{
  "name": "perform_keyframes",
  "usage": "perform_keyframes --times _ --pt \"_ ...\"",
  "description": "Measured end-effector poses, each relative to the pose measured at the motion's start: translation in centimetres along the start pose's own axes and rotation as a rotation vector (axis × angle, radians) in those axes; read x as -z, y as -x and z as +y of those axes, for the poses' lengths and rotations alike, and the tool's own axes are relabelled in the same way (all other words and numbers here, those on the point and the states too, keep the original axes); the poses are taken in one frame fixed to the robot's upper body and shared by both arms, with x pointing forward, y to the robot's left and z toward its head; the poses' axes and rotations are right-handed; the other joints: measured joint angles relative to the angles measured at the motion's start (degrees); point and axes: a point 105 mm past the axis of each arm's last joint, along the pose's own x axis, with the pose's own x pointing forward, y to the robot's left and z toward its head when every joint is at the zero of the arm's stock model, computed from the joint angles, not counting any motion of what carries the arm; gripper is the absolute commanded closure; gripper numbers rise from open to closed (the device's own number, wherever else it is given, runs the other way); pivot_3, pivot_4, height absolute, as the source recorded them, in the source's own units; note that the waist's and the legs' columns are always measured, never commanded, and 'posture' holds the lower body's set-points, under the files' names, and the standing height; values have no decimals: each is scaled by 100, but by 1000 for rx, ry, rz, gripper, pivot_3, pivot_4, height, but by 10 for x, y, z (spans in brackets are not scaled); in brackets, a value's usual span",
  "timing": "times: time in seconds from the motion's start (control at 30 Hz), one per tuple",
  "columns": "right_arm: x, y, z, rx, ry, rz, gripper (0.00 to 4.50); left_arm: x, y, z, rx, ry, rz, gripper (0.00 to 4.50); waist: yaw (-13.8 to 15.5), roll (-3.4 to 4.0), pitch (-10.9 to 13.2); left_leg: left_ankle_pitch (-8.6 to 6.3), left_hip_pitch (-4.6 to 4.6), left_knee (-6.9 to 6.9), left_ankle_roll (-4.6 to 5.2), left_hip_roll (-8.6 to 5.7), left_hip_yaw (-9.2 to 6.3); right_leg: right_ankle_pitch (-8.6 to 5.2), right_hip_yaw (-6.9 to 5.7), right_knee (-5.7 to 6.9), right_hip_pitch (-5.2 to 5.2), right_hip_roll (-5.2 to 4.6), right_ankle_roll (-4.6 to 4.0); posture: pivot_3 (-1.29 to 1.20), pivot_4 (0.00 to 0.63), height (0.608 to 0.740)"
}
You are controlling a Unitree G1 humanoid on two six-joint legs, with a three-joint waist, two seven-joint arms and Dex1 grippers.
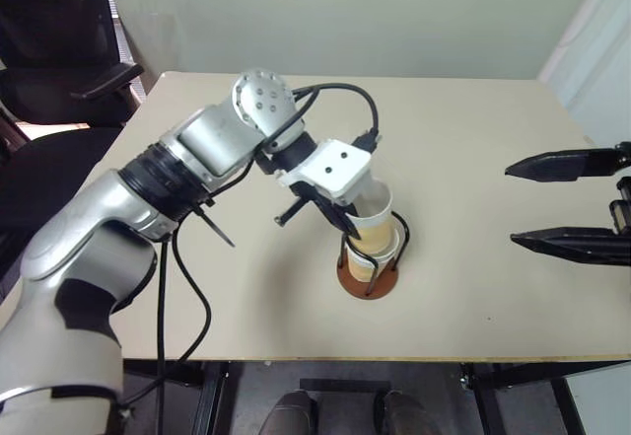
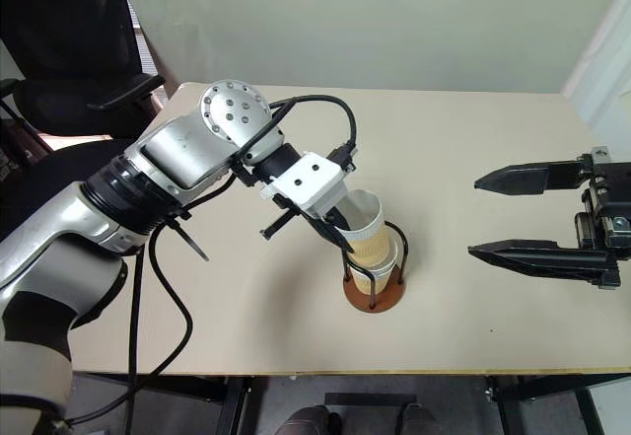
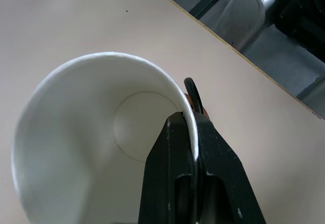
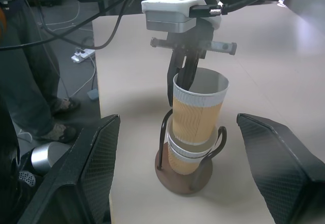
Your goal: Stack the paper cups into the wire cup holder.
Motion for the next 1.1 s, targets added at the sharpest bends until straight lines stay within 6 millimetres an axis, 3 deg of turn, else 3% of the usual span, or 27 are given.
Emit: perform_keyframes --times 0.53,0.63,0.97,1.0,1.1 --pt "1 -1 0 0 5 6 690 2 0 0 0 -12 11 4489 0 0 0 -1 0 5 2 0 -1 0 0 0 3 0 1 0 150 740" --pt "1 -1 1 -2 3 6 690 3 0 0 -1 -28 22 3882 0 0 0 -1 0 5 2 0 -1 0 0 0 3 0 1 0 150 740" --pt "4 -3 1 -1 -20 12 690 7 -2 1 9 -34 32 228 1 0 0 -2 -1 6 3 0 -1 1 0 -1 4 0 4 0 150 740" --pt "4 -3 1 0 -21 12 690 7 -2 2 9 -34 32 32 1 0 0 -3 -1 6 4 0 0 1 0 -2 4 0 4 0 150 740" --pt "5 -4 2 1 -20 15 690 5 -3 6 -2 -29 14 32 3 0 0 -3 -2 7 4 -1 -1 1 0 -2 5 0 5 0 150 740"
